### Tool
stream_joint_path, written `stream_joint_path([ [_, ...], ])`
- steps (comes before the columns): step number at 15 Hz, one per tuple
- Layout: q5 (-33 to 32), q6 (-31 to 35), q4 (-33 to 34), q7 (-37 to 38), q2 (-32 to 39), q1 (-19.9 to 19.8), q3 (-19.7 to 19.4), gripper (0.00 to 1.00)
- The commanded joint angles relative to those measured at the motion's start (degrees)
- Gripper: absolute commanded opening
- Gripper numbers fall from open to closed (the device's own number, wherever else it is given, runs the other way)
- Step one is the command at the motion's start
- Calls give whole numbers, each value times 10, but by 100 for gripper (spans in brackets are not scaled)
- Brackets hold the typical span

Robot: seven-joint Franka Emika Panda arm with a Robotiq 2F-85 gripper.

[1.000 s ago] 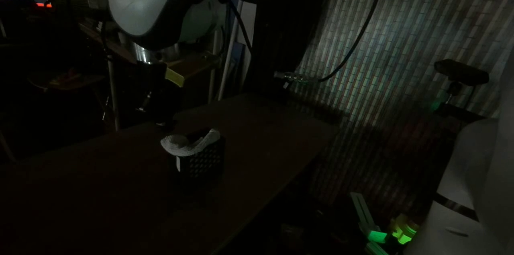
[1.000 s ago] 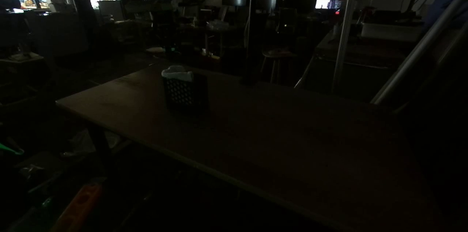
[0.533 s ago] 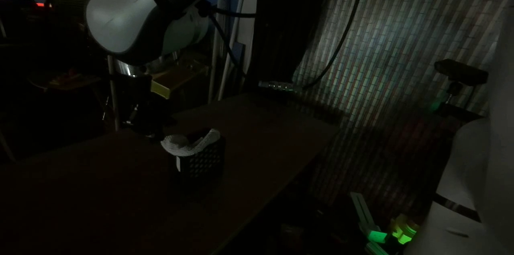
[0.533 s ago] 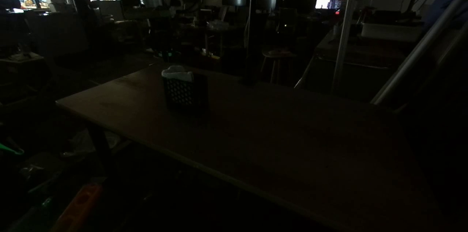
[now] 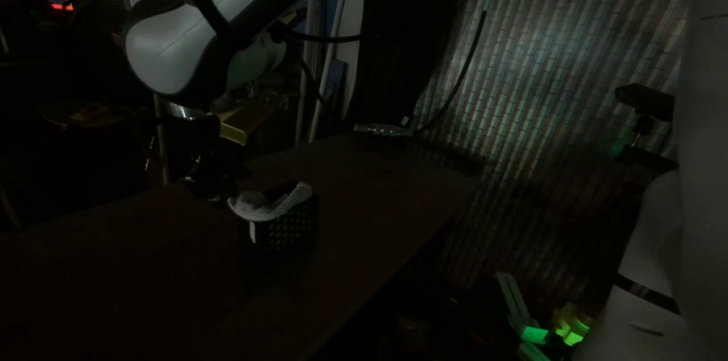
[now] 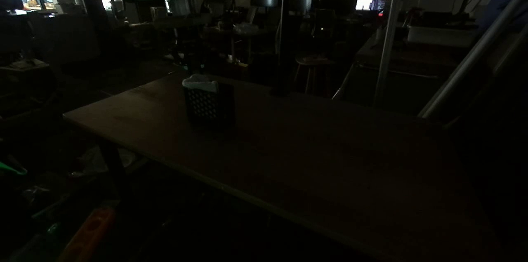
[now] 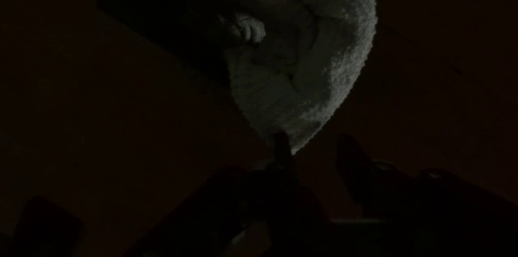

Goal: Pick up the towel and put it in the box

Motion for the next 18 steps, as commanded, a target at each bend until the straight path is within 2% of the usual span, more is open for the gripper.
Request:
stream_joint_path([
  [1, -13, -19, 38, -36, 18, -5, -2, 68],
  [5, -10, -20, 49, -63, 27, -13, -3, 95],
  [8, -6, -14, 44, -74, 29, -21, -6, 100],
  [15, 0, -5, 36, -86, 38, -39, -10, 90],
  [16, 1, -5, 36, -88, 40, -40, -9, 86],
  [17, 2, -4, 37, -89, 42, -41, -9, 66],
  [18, 3, -5, 37, -90, 42, -42, -9, 65],
])
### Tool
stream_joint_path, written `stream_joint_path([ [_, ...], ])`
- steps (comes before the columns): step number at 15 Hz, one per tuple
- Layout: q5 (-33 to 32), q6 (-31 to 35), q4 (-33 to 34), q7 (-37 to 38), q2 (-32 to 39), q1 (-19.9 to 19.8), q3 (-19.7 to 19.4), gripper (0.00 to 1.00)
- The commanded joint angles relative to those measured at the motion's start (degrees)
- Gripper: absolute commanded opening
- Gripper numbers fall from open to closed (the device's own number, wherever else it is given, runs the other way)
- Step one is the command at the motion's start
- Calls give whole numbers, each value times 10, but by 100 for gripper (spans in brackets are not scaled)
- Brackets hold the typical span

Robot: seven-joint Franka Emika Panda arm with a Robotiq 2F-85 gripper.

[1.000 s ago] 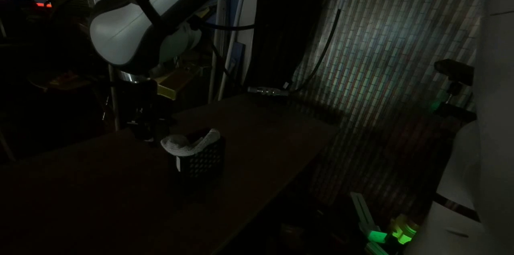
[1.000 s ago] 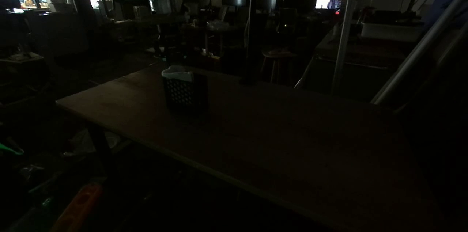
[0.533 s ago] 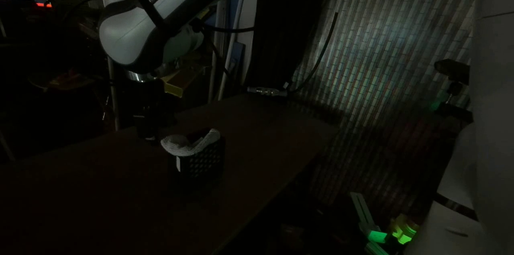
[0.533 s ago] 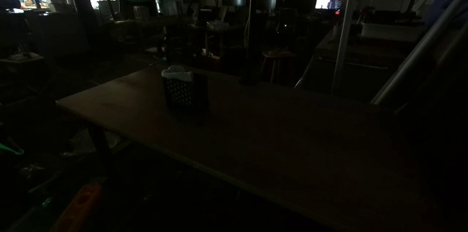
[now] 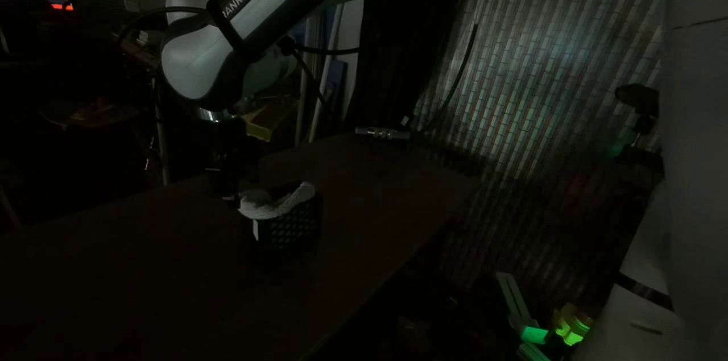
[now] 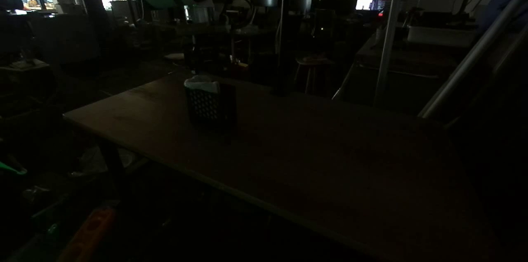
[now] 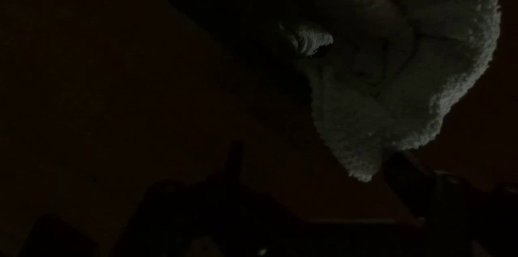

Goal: Pick up the towel and put it in the box

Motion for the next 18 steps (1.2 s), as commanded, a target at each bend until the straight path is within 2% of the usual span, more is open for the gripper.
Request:
stream_joint_path([
  [1, 5, 1, 9, -15, 6, -4, 1, 59],
  [2, 5, 1, 9, -15, 7, -4, 1, 49],
  [7, 5, -1, 11, -13, 5, -4, 1, 12],
  [10, 4, -1, 12, -13, 1, -4, 1, 9],
  [14, 1, 1, 11, -10, -8, -5, -2, 14],
  [18, -1, 6, 2, -7, -24, -10, -7, 14],
])
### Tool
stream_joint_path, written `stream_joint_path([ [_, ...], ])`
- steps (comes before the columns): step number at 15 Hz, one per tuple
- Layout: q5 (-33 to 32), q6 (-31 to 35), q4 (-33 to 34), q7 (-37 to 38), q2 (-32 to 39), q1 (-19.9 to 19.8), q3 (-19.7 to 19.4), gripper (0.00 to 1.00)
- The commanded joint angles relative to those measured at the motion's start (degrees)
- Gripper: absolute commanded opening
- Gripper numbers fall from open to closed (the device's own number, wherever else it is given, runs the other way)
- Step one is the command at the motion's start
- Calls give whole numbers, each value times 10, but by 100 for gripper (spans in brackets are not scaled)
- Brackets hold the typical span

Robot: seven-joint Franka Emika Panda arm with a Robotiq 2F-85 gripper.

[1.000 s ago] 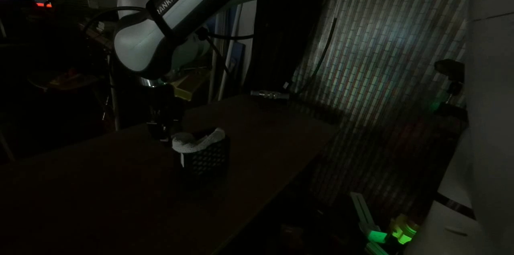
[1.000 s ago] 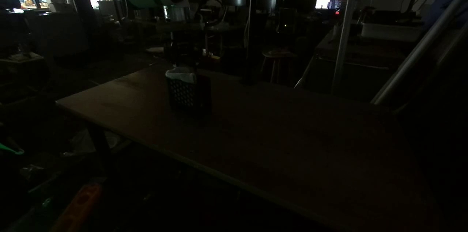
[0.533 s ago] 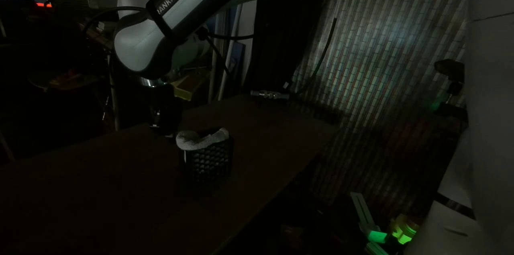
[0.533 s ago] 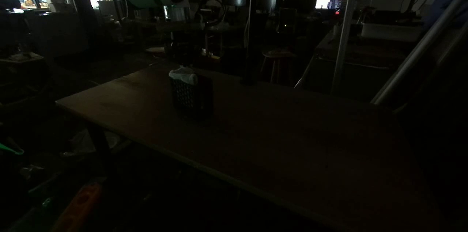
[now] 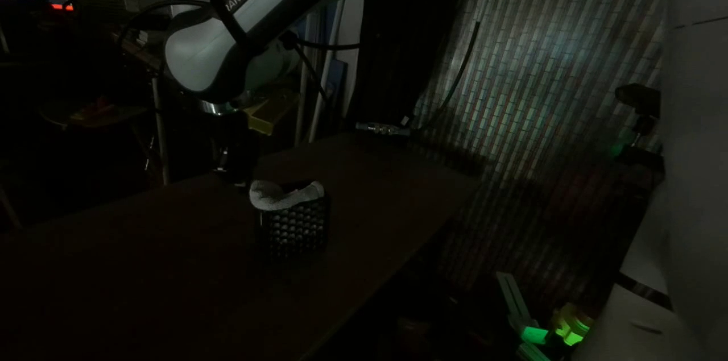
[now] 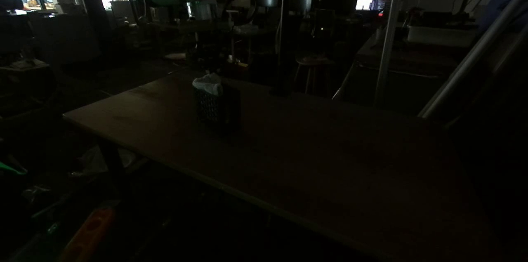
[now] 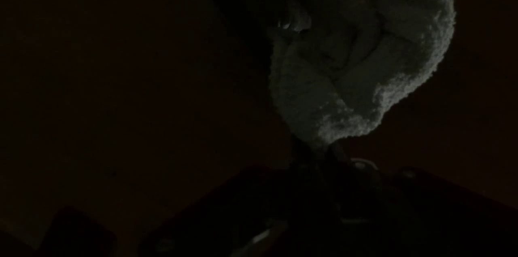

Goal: Pick up the towel and put it in the box

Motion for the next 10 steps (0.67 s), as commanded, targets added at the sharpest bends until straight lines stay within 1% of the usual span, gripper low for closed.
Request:
stream_joint_path([
  [1, -2, 7, -7, -4, -24, -7, -6, 14],
  [6, -3, 16, -37, 10, -65, -15, -15, 13],
  [10, 10, 32, -81, 35, -99, -19, -17, 14],
])
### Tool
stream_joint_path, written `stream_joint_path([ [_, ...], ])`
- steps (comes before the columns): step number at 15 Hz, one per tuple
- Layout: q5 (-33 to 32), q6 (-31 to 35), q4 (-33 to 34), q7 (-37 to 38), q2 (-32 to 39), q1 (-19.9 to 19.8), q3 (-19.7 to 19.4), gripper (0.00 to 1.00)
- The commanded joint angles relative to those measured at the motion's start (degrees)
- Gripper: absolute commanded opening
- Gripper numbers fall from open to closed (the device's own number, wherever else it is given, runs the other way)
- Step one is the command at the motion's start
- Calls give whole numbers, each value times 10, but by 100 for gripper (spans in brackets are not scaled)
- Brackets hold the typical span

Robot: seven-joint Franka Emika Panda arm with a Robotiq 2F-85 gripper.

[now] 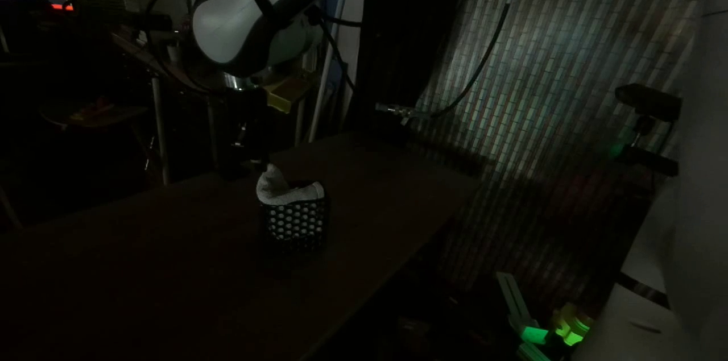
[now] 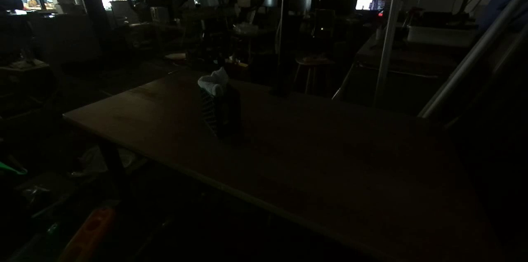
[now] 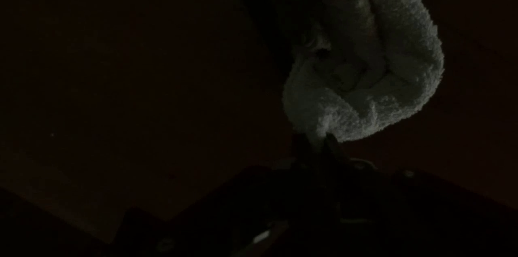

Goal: Pick up the towel and put it in the box

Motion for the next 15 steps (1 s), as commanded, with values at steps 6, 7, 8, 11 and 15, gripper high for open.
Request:
stream_joint_path([
  [6, 61, 70, -145, 66, -82, -5, 1, 14],
  [7, 68, 78, -159, 73, -87, -5, 1, 14],
  [8, 75, 85, -171, 78, -91, -5, 1, 14],
  [11, 87, 104, -196, 92, -99, -4, 1, 14],
  [15, 106, 124, -214, 97, -95, -3, 2, 14],
])
